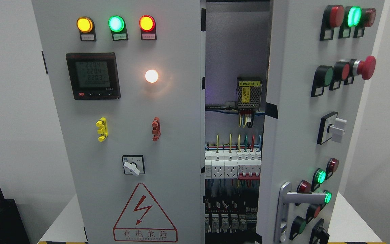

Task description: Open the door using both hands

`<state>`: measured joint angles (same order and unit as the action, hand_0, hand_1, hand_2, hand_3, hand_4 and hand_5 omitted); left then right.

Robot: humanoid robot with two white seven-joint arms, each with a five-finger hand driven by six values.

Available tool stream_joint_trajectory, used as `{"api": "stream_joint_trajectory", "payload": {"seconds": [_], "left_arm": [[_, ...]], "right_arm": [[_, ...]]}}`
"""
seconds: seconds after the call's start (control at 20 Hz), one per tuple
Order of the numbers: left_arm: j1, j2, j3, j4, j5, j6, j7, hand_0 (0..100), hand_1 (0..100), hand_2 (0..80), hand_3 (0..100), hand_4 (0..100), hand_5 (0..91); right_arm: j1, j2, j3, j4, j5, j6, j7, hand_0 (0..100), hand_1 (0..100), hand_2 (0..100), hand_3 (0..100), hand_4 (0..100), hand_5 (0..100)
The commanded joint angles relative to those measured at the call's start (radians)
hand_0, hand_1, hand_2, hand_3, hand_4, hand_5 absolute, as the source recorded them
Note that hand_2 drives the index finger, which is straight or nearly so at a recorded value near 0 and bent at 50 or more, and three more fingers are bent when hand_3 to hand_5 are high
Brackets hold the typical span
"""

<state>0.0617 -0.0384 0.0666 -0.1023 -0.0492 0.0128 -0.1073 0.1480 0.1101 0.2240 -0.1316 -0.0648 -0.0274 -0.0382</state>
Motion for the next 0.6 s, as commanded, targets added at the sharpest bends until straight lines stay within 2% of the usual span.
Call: {"api": "stream_joint_trajectory", "payload": {"seconds": [0.0,0.15,0.25,0.4,0.55], "left_arm": [[0.105,0.003,-0.023,-0.207,0.0,0.013,0.0,0,0,0.0,0,4,0.0],[0.275,0.023,-0.102,-0.548,0.003,0.016,-0.005,0,0,0.0,0,4,0.0],[0.36,0.076,-0.151,-0.736,0.018,0.018,-0.008,0,0,0.0,0,4,0.0],[0.511,0.158,-0.197,-1.024,0.142,0.018,-0.008,0,0,0.0,0,4,0.0],[0.679,0.239,-0.197,-1.325,0.195,0.015,-0.009,0,0,0.0,0,4,0.0]], "right_arm": [[-0.001,0.008,0.0,-0.002,0.0,0.0,0.003,0,0,0,0,0,0],[-0.001,0.008,0.0,-0.002,0.0,0.0,0.003,0,0,0,0,0,0],[-0.001,0.008,0.0,-0.002,0.0,0.0,0.003,0,0,0,0,0,0],[-0.001,0.008,0.0,-0.002,0.0,0.0,0.003,0,0,0,0,0,0],[-0.001,0.008,0.0,-0.002,0.0,0.0,0.003,0,0,0,0,0,0]]}}
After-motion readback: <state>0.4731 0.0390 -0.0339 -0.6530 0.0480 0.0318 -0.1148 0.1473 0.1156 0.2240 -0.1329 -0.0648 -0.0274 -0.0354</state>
